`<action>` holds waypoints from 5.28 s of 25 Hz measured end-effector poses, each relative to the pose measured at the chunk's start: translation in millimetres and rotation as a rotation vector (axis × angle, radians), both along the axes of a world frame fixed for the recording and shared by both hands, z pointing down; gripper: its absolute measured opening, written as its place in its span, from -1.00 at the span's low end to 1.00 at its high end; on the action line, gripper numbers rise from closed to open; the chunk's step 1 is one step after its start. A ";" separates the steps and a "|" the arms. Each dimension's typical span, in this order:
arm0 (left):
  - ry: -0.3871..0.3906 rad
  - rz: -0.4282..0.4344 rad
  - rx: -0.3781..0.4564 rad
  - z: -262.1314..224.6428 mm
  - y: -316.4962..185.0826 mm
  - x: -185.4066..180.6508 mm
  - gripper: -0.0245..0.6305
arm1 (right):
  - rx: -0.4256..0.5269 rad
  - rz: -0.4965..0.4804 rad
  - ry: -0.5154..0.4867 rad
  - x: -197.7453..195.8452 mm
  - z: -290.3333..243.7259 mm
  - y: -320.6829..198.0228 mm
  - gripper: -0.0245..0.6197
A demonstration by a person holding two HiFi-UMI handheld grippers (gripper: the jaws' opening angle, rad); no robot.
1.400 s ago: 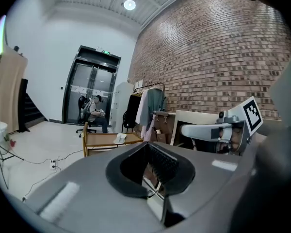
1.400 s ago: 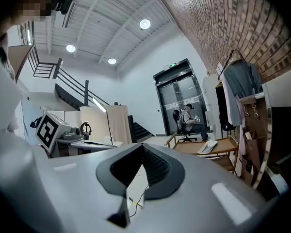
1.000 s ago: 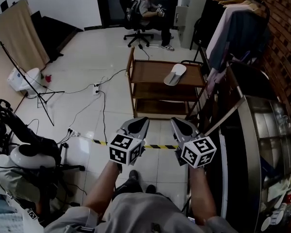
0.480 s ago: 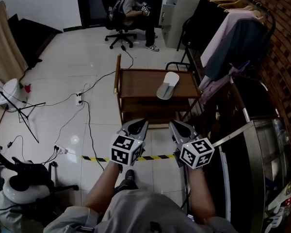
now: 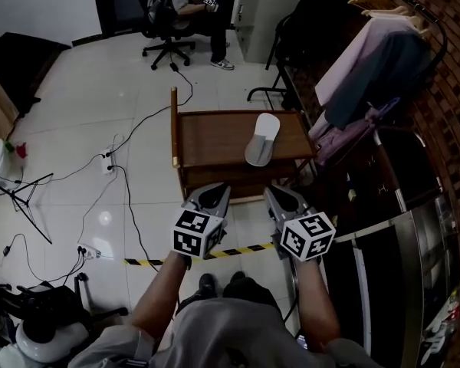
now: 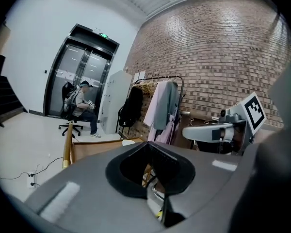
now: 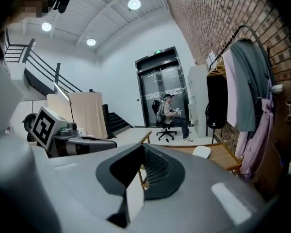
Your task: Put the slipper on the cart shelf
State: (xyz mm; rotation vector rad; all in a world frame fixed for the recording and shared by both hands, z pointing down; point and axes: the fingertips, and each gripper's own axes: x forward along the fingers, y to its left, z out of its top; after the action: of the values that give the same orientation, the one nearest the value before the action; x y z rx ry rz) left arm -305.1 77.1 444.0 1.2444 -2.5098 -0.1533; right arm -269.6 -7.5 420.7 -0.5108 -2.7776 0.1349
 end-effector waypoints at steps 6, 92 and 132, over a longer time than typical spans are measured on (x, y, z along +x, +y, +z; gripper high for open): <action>0.015 0.006 -0.011 10.2 -10.3 -50.9 -0.90 | -0.019 0.000 0.032 -55.3 20.9 -8.9 -0.92; 0.078 0.782 -0.106 64.4 -260.2 -136.8 -0.90 | -0.035 0.711 0.116 -69.6 79.5 -201.1 -0.90; -0.052 1.475 -0.168 51.2 -289.6 338.9 -0.90 | -0.108 1.362 0.064 426.5 86.8 -142.1 -0.90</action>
State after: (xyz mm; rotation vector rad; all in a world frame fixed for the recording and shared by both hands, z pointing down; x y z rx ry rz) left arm 33.7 -212.5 495.2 2.5625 -1.0338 0.4263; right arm 156.9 -149.5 507.5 1.3677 -2.5173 0.5538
